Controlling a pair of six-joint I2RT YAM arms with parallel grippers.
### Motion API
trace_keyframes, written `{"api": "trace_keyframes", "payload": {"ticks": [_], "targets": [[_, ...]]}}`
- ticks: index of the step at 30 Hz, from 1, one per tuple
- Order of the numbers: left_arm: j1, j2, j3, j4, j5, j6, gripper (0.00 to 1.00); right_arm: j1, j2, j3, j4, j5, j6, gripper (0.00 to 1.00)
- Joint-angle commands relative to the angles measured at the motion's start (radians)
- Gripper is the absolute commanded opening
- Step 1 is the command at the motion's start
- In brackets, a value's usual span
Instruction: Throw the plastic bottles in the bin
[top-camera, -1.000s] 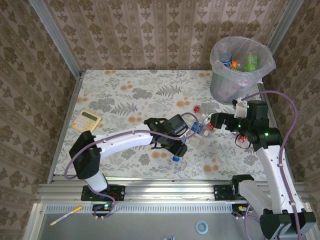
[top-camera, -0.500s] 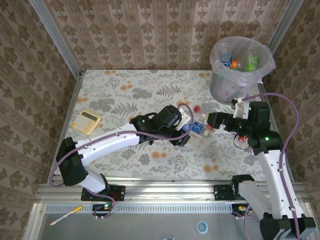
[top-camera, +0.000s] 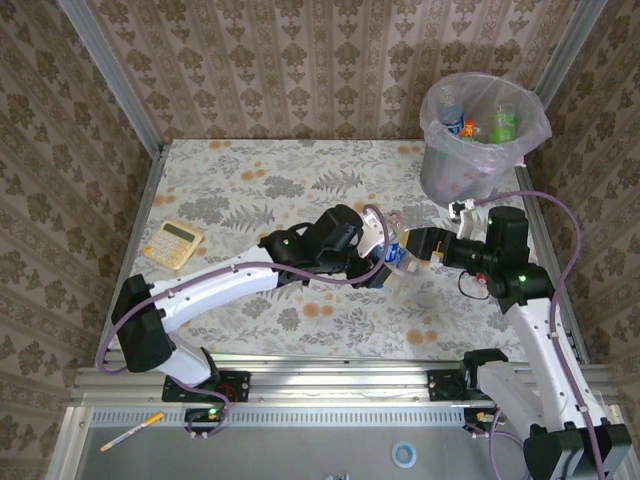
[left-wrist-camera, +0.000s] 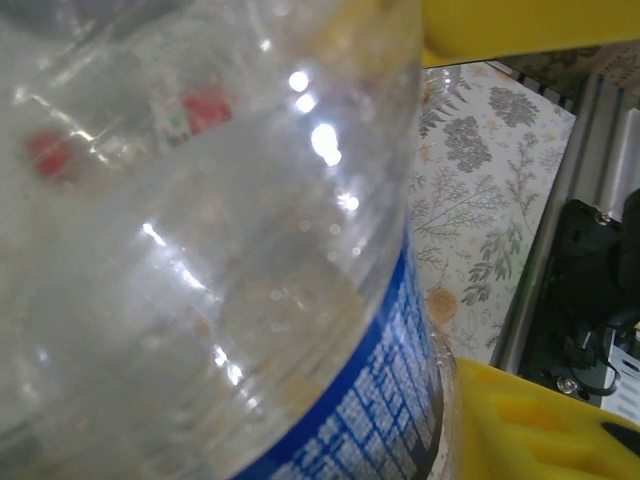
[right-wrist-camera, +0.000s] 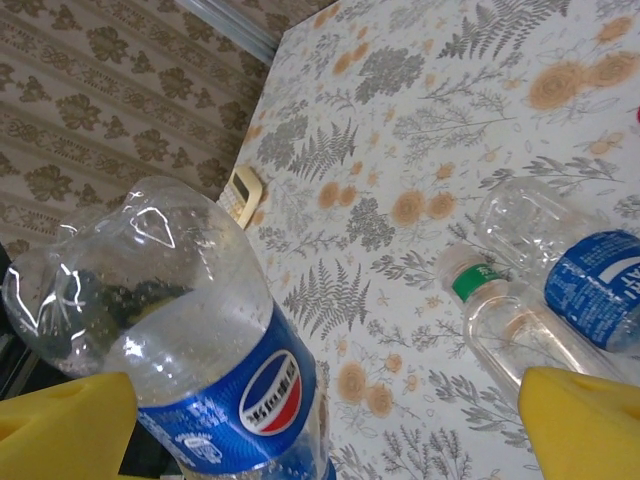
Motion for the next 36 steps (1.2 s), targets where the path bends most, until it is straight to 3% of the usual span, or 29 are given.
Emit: {"api": "trace_keyframes", "payload": {"ticks": [1,17,25,31,36], "targets": [[0.004,0.008,0.032,0.031,0.066,0.032,0.43,0.030,0.007,-0.012,0.045,-0.033,0.023,0.99],[0.013,0.041,0.059,0.042,0.155,0.030,0.42,0.130,0.020,-0.011,0.064,-0.023,-0.003,0.94],[0.018,0.058,0.079,0.094,0.303,0.018,0.42,0.144,0.015,-0.045,0.106,-0.030,0.007,0.91],[0.016,0.071,0.089,0.095,0.342,0.016,0.41,0.155,0.006,-0.047,0.127,-0.039,0.000,0.88],[0.009,0.087,0.101,0.087,0.372,0.020,0.41,0.154,0.005,-0.056,0.129,-0.012,-0.006,0.81]]}}
